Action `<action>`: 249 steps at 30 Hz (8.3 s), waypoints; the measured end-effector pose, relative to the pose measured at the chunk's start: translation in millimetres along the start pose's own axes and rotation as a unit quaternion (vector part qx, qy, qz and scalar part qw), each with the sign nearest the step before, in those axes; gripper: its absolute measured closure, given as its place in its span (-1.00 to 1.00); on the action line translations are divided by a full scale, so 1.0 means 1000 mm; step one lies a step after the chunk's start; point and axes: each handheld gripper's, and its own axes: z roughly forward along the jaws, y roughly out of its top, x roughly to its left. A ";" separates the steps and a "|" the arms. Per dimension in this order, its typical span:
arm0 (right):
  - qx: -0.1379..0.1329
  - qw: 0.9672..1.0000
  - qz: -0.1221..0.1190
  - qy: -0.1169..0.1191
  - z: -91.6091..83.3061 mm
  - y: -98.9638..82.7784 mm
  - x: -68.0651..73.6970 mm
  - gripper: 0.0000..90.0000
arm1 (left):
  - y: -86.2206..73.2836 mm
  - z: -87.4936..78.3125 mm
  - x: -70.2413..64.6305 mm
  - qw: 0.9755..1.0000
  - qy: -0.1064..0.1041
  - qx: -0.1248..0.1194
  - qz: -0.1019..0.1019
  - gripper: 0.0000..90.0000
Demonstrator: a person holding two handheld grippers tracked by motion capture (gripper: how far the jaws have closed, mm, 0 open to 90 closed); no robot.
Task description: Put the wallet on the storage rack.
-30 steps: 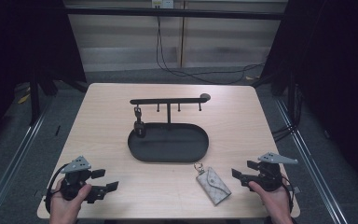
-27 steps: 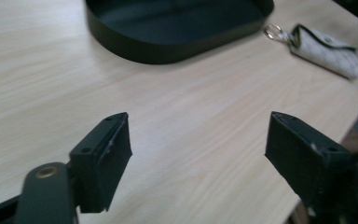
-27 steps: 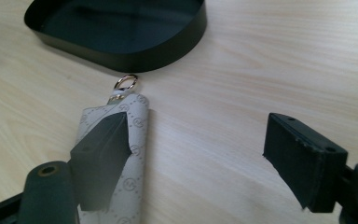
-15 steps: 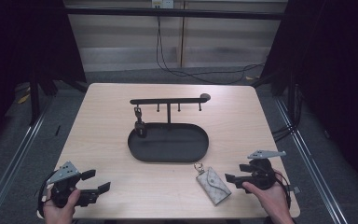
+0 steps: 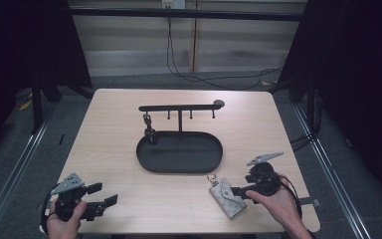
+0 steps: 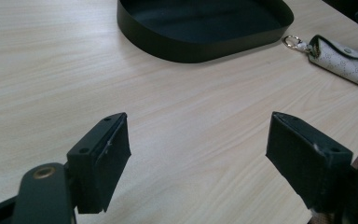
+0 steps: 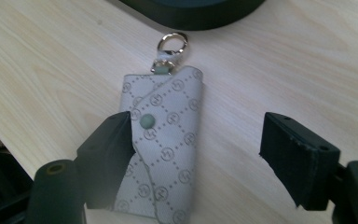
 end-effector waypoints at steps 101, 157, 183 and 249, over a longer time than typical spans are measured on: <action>0.215 0.976 -0.032 -0.022 0.044 0.064 0.025 -0.24 | 0.003 0.003 0.001 1.000 -0.001 0.020 0.009 -0.55; 0.165 0.985 -0.011 -0.039 0.011 0.125 0.014 -0.24 | 0.002 0.002 -0.001 1.000 -0.014 0.017 0.017 -0.61; 0.094 0.994 0.062 -0.002 0.026 0.152 -0.009 -0.24 | 0.003 0.004 -0.003 0.999 -0.022 0.020 0.013 -0.61; -0.004 0.982 0.187 0.029 0.107 0.139 -0.035 -0.24 | 0.004 0.004 -0.002 0.999 -0.017 0.021 0.021 -0.61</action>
